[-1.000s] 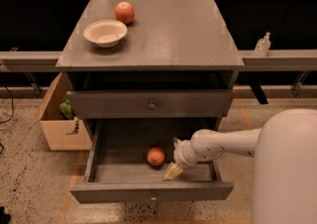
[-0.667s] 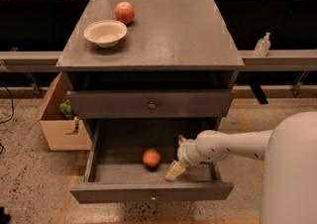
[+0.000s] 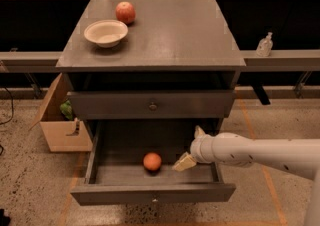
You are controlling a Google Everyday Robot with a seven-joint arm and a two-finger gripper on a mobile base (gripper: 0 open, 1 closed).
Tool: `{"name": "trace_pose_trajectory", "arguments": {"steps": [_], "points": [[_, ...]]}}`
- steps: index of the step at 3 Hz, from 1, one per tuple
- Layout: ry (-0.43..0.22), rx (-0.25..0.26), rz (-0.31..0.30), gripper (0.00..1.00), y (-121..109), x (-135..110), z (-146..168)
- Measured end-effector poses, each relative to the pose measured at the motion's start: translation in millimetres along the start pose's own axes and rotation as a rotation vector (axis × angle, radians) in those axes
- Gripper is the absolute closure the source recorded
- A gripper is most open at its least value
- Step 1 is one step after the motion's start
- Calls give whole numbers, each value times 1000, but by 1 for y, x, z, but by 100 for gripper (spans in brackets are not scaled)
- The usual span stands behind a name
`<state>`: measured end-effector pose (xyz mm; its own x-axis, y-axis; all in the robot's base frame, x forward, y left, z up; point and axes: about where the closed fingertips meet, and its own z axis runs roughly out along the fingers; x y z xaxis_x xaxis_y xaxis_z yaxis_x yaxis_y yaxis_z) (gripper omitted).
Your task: Place orange into middle drawer
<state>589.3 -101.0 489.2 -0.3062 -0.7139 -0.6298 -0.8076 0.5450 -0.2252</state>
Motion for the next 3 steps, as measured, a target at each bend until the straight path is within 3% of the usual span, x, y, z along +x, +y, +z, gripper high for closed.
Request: {"name": "trace_pose_trajectory", "arguments": {"steps": [1, 2, 3], "points": [[-36, 62, 79, 0, -12, -7, -52], [-74, 99, 194, 0, -13, -4, -113], [-158, 136, 224, 0, -12, -25, -155]]}}
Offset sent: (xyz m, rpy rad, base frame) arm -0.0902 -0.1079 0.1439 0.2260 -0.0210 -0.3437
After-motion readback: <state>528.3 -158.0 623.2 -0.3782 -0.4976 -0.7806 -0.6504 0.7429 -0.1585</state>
